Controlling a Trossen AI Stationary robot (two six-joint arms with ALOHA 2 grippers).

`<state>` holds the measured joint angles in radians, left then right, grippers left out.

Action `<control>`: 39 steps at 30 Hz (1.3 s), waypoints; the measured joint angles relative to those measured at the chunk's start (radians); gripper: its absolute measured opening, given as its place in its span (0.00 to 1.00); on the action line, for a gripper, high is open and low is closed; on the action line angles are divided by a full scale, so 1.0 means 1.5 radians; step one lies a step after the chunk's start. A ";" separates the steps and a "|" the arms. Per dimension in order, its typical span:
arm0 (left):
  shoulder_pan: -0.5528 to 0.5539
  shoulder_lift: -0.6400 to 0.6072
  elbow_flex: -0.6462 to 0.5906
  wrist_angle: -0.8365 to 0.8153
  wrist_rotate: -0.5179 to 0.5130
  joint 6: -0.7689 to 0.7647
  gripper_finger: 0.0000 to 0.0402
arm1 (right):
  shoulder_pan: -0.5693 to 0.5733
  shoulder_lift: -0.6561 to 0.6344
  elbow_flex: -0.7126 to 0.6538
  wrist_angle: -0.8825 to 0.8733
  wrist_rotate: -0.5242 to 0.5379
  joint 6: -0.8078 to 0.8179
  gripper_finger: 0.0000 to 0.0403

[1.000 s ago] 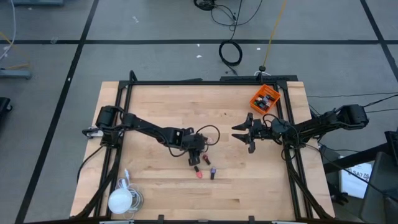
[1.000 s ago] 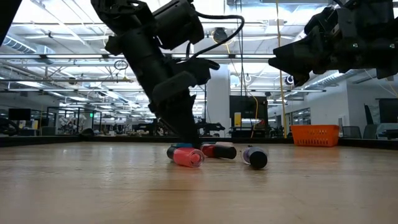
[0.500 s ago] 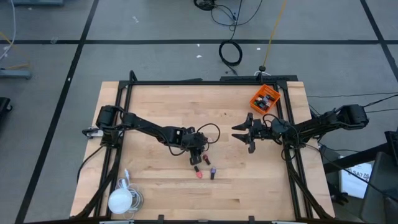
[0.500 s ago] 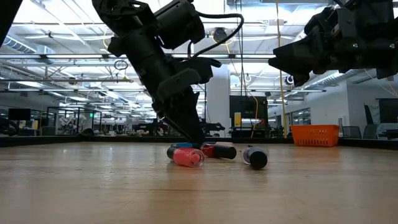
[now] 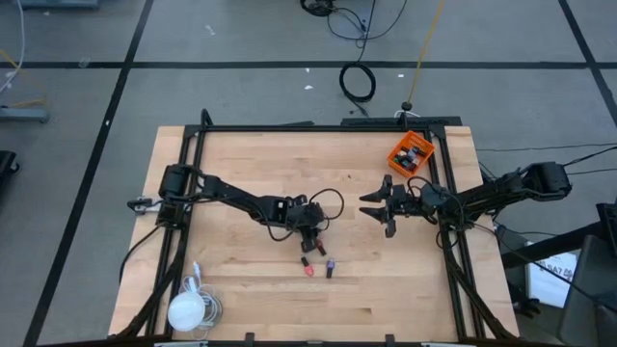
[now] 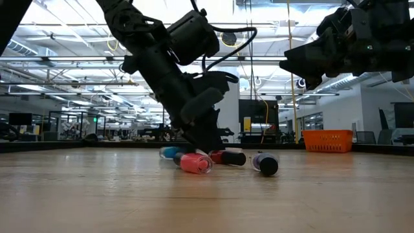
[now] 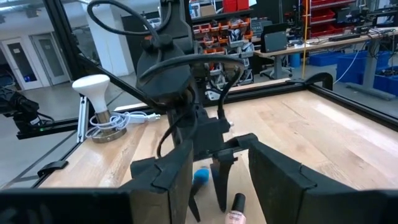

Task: Pick & Place Nail Polish
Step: Put the blue nail polish bottle into the orange basket

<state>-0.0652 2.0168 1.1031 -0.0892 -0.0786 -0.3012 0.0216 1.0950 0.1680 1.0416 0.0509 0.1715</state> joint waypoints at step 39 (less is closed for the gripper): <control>-0.040 -0.148 -0.004 -0.300 -0.053 -0.024 0.43 | 0.000 0.000 0.000 0.000 0.000 0.017 0.36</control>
<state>-0.1257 1.7942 1.0966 -0.5391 -0.1581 -0.3370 0.0216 1.0950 0.1680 1.0420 0.0505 0.1970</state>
